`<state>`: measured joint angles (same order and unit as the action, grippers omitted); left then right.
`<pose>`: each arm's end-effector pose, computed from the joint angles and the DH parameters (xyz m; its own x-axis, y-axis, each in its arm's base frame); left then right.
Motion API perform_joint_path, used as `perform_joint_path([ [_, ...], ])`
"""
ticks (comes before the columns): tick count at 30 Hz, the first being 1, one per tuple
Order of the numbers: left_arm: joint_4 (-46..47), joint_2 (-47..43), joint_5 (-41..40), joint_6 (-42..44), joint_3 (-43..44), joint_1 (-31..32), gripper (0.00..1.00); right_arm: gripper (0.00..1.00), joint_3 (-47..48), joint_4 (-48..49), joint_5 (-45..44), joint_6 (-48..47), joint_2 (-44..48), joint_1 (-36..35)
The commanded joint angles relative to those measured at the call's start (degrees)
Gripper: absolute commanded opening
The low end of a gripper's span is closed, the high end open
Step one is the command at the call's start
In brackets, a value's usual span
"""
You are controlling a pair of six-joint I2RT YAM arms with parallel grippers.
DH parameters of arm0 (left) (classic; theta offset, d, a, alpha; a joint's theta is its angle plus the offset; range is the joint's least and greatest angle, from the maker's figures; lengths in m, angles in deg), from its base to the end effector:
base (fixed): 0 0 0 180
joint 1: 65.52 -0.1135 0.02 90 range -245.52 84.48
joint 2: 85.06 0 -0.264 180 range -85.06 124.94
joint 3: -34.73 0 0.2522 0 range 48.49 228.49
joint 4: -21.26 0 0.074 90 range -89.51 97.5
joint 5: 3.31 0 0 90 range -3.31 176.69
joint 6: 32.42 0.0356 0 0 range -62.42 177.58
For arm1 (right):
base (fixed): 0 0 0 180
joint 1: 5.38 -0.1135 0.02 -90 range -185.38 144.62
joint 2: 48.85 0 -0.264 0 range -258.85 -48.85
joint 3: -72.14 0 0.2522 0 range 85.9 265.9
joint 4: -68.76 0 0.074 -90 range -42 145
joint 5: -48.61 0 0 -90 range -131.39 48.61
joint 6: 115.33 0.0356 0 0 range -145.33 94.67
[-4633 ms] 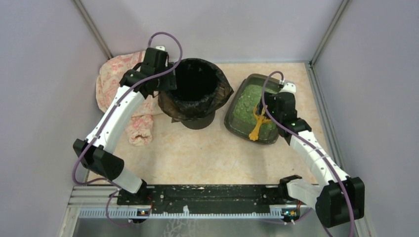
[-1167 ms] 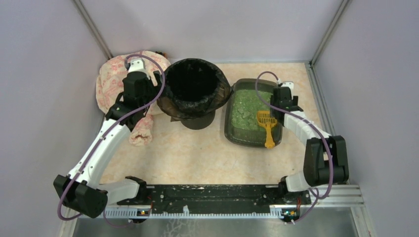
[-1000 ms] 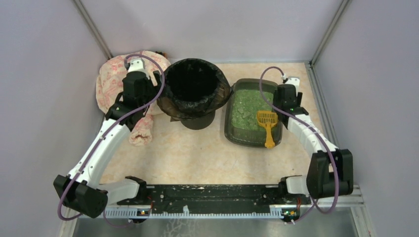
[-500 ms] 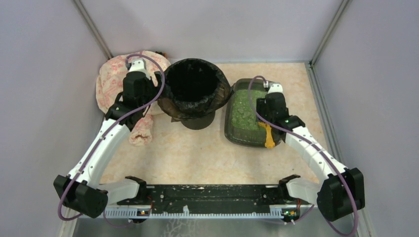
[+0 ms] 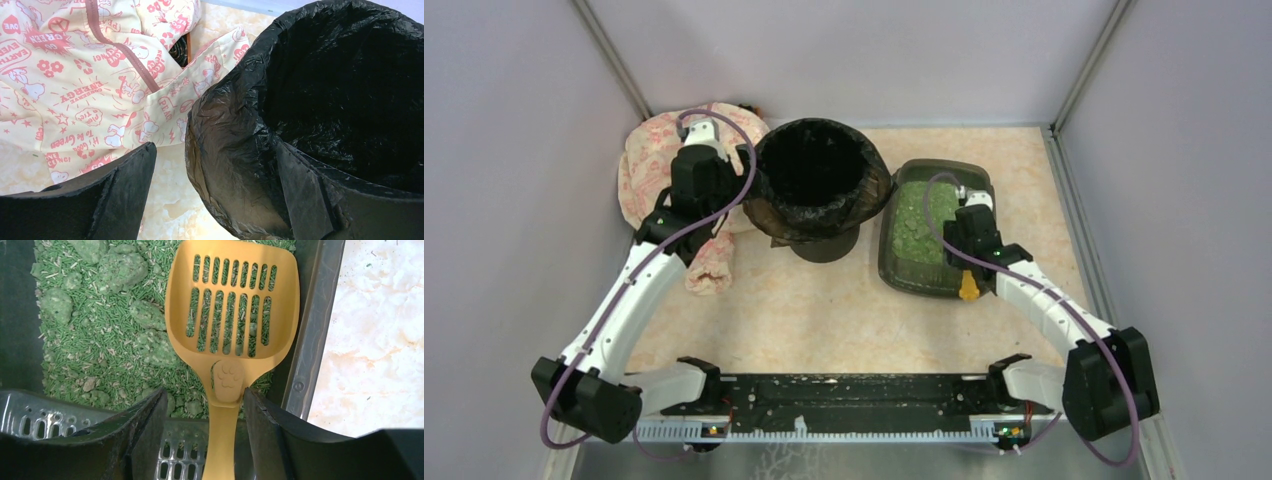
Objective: Clean the litter box
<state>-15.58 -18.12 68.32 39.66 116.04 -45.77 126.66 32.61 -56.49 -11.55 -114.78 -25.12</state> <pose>0.2490 -0.0775 0.3778 -0.3566 -0.1822 -0.9163 -0.0663 0.9833 -0.1697 0.2221 0.0699 0.2247 -0.7129 -0.0115 -0.7012 0.0094 0.9996 -0.0260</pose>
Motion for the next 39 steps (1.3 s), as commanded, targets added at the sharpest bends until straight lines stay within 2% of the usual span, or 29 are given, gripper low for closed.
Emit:
perform_joint_path([
  [1,0.2,-1.7,0.4,-0.2,-0.1,-0.3,0.95,0.58,-1.1,3.5,-0.4,1.3,-1.8,-0.2],
  [4,0.2,-1.7,0.4,-0.2,-0.2,-0.3,0.95,0.57,-1.9,4.4,-0.7,2.2,-2.6,-0.2],
  [8,0.3,-1.7,0.5,-0.2,-0.2,-0.3,0.95,0.50,-2.3,5.0,-1.4,2.3,-3.9,-0.2],
  [9,0.3,-1.8,0.4,-0.1,-0.2,-0.3,0.95,0.44,-2.2,4.9,-1.6,2.5,-4.3,-0.2],
  [12,0.4,-1.9,0.4,-0.1,-0.2,-0.3,0.95,0.17,-2.0,5.5,-1.4,2.9,-3.7,-0.2],
  [15,0.4,-1.8,0.5,-0.1,-0.2,-0.3,0.95,0.00,-1.2,5.9,-1.1,2.8,-1.6,-0.2],
  [22,3.6,-6.2,2.5,-0.2,-1.5,-0.3,0.95,0.00,1.3,5.8,-1.8,2.1,5.0,-0.3],
  [26,4.5,-8.8,3.1,-0.4,-0.9,-0.2,0.98,0.00,2.4,4.7,-1.5,1.6,7.9,-0.3],
  [30,1.9,-7.4,4.4,-0.5,2.3,-0.2,0.99,0.00,3.3,3.1,0.4,1.1,5.7,-0.3],
  [31,1.7,-7.0,5.5,-0.5,2.7,-0.2,0.99,0.00,3.6,2.6,0.1,1.6,5.5,-0.8],
  [35,3.1,-7.3,11.3,-0.5,2.5,-0.1,0.99,0.00,-3.9,13.5,0.0,2.5,14.9,-2.0],
  [39,4.9,-7.0,24.0,-6.1,2.2,-0.1,0.99,0.00,-1.9,11.0,0.9,1.1,11.0,-2.1],
])
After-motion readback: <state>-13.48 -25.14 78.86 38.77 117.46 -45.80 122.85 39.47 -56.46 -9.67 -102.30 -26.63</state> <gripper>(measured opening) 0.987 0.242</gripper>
